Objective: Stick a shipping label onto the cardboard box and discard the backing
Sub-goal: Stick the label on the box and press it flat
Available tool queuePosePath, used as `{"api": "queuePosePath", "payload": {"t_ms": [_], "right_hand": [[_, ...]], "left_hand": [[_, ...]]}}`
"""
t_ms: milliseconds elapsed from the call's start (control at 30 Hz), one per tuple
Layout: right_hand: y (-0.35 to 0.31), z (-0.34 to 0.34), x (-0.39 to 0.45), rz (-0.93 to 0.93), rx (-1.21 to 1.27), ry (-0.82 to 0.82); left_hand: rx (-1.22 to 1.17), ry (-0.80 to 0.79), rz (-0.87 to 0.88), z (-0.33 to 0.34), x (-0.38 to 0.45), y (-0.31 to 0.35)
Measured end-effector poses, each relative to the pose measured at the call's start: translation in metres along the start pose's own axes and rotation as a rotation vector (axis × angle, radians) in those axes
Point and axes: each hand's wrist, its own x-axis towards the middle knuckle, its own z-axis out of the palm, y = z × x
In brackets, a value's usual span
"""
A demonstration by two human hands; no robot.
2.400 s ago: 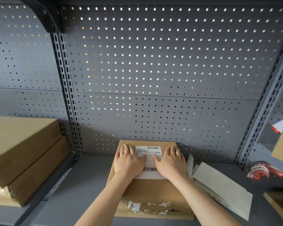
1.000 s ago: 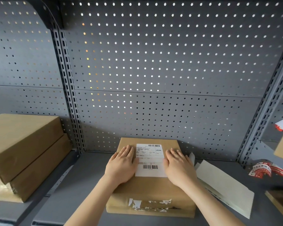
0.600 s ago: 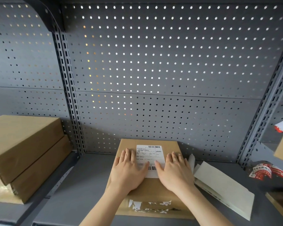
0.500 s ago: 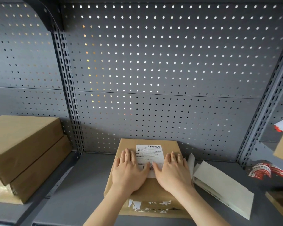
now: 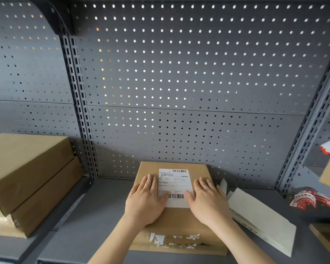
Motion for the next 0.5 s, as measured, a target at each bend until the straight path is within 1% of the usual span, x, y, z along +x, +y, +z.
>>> {"api": "queuePosePath", "payload": {"t_ms": [167,267,400,500], "right_hand": [[0.014,0.0,0.0,-0.034,0.066,-0.039],[0.019,-0.001,-0.001,-0.042,0.094,-0.034],[0.006,-0.006,-0.01,0.021,0.087,-0.051],[-0.009,-0.007,-0.019,0.058,0.068,-0.039]], "left_hand": [[-0.021,-0.03,0.08,-0.005,0.001,-0.016],[-0.032,-0.041,0.095,-0.007,0.001,-0.02],[-0.061,-0.021,0.028,-0.005,-0.005,-0.011],[-0.027,0.011,-0.026,0.0,-0.011,0.001]]}}
